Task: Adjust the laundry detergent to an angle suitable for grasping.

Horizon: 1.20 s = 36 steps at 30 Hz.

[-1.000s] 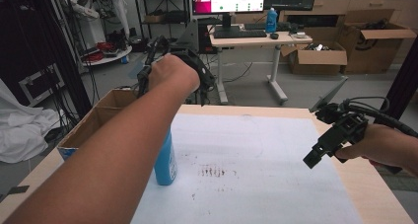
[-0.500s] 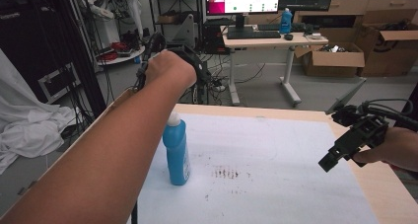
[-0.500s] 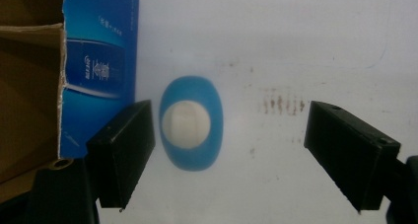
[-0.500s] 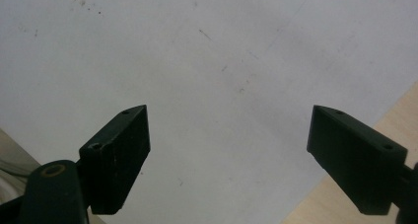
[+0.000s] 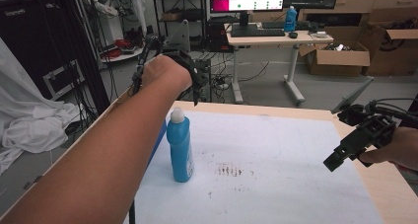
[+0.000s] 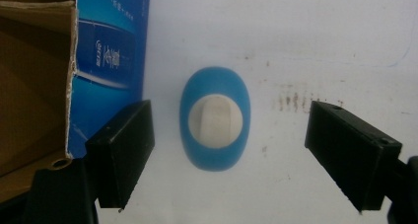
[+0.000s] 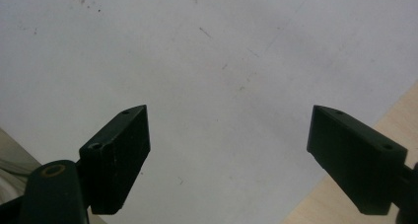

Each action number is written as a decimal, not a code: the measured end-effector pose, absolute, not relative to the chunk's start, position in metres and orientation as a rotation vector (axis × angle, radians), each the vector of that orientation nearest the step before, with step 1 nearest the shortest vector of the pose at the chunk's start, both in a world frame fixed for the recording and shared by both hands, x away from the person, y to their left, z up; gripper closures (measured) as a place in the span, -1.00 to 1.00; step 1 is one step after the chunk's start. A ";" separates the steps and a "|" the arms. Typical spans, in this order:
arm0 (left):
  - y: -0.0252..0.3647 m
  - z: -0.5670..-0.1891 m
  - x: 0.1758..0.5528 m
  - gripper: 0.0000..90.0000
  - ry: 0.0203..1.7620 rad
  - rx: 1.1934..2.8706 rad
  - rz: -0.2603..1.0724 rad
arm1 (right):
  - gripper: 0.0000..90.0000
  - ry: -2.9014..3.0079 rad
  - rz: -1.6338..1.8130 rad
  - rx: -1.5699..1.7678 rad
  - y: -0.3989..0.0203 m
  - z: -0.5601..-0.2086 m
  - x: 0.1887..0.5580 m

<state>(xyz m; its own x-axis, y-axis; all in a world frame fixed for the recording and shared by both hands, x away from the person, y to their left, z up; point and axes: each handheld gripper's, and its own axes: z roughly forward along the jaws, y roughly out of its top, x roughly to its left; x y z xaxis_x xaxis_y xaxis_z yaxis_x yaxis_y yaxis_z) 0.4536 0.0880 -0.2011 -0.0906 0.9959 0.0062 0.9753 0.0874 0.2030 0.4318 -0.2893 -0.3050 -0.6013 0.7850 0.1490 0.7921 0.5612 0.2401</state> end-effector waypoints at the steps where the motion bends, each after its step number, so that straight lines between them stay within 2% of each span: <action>1: 0.088 -0.203 0.454 -0.56 2.217 2.022 0.233 | -0.63 -2.754 -0.443 -1.391 -0.289 -0.305 0.432; 36: 0.096 -0.268 0.456 -0.56 2.271 2.035 0.150 | -0.63 -2.748 -0.442 -1.379 -0.291 -0.313 0.433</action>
<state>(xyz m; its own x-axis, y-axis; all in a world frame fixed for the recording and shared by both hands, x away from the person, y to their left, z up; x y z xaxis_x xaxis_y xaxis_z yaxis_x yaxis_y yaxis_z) 0.4558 0.0956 -0.2682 -0.1092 0.9940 -0.0002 0.9854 0.1083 0.1316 0.4329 -0.2909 -0.3125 -0.6051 0.7803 0.1579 0.7905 0.5652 0.2359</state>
